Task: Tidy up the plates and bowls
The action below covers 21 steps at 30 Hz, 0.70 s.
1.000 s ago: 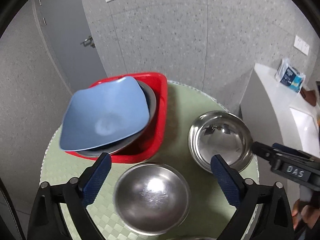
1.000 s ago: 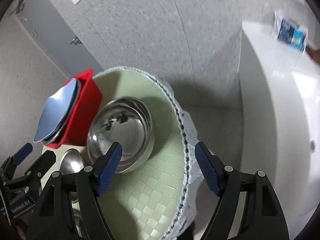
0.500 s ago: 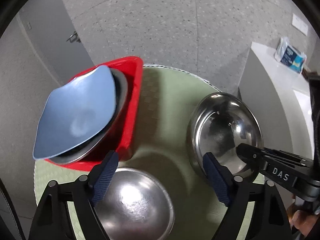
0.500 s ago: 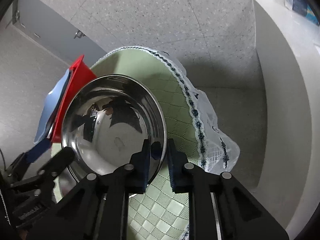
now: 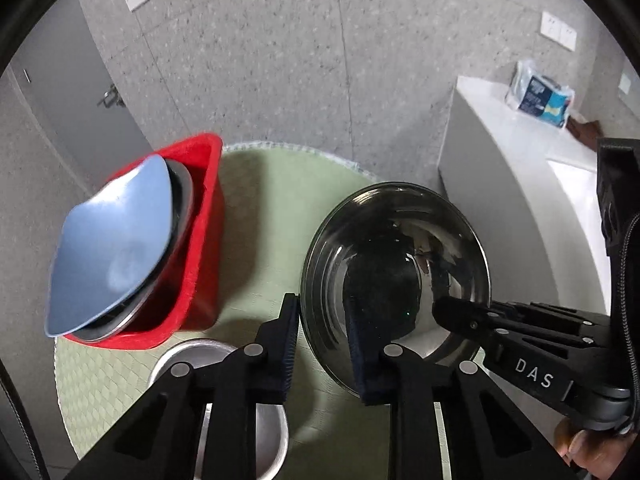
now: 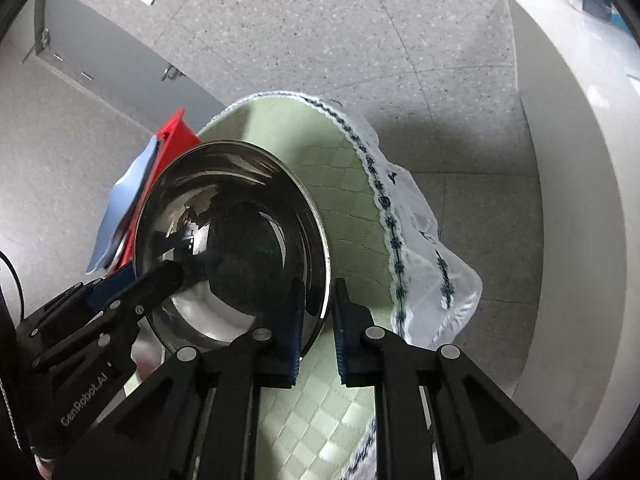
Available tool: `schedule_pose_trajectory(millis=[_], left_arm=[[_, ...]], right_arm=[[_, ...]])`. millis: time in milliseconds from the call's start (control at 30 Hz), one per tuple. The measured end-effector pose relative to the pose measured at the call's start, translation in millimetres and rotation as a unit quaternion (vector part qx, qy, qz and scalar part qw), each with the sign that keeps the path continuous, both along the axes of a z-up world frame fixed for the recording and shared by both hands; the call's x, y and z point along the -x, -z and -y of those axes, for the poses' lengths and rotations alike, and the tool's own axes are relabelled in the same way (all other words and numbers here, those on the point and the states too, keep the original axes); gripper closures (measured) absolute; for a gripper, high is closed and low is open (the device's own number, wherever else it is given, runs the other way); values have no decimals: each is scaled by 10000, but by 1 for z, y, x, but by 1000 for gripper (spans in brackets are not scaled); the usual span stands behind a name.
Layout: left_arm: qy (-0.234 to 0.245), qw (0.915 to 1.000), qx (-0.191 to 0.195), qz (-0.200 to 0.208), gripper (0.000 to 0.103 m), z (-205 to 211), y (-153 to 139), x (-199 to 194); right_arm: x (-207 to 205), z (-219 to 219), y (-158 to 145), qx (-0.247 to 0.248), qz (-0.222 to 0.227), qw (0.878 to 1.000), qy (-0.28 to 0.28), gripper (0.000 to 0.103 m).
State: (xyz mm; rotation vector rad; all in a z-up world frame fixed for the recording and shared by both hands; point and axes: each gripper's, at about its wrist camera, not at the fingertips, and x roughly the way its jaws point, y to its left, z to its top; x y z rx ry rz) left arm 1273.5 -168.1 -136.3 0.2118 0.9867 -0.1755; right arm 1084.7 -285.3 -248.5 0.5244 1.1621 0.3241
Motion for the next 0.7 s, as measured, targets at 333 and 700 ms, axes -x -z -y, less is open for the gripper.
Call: schedule_pose_trajectory(millis=[333, 700], left_arm=[[-242, 9945, 381, 944, 83, -37, -50, 76], [-567, 9877, 506, 1366, 83, -85, -49, 183]], right_arm=[[44, -9, -87, 162, 896, 9958, -116, 90], [109, -63, -112, 332, 1045, 9921, -604, 90]])
